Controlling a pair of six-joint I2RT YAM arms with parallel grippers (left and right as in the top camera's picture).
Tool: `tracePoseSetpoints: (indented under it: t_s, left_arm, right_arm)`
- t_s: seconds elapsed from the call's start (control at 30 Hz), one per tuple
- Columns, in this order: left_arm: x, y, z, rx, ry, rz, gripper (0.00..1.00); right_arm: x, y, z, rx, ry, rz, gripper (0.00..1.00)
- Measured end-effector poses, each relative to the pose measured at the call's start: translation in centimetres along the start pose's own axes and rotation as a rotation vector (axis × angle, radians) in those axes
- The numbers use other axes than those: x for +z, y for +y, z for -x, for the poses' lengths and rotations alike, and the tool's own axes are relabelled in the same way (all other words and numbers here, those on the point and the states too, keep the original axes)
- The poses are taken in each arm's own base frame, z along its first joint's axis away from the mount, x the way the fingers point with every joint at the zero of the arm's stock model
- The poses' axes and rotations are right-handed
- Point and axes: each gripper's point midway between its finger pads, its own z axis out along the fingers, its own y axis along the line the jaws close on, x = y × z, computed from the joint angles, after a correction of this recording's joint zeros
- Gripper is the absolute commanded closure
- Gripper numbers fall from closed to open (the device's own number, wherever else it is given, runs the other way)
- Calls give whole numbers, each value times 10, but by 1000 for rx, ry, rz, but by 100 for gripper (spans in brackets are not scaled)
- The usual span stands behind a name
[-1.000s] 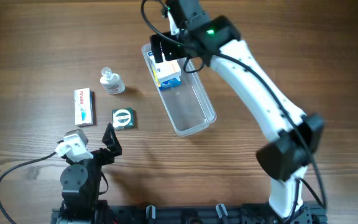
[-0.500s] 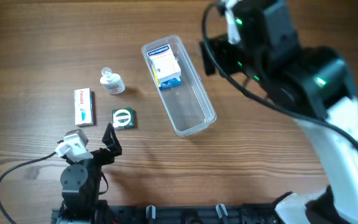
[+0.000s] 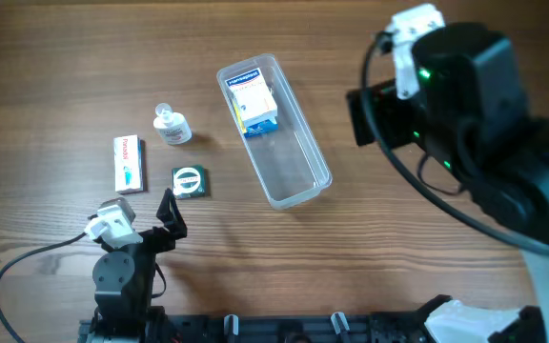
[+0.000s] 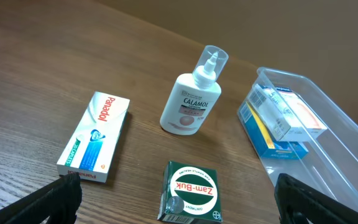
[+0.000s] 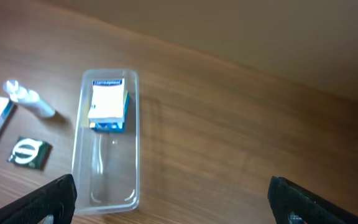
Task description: Pack container
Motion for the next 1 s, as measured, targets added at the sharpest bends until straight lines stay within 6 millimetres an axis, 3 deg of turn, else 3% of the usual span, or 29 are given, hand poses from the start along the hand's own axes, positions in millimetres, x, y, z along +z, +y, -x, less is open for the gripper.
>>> tracePoseSetpoints:
  t_s: [0.2, 0.33, 0.5, 0.67, 1.0]
  left_arm:
    - [0, 0, 0, 0, 0, 0, 0]
    - [0, 0, 0, 0, 0, 0, 0]
    - [0, 0, 0, 0, 0, 0, 0]
    - [0, 0, 0, 0, 1, 0, 0]
    - [0, 0, 0, 0, 1, 0, 0]
  right_arm:
    - [-58, -25, -13, 50, -90, -21, 0]
    - [-71, -33, -17, 58, -156, -25, 0]
    - [-44, -39, -29, 55, -229, -45, 0]
    - [4, -41, -75, 41, -278, -31, 0]
    - [52, -48, -157, 25, -341, -73, 0]
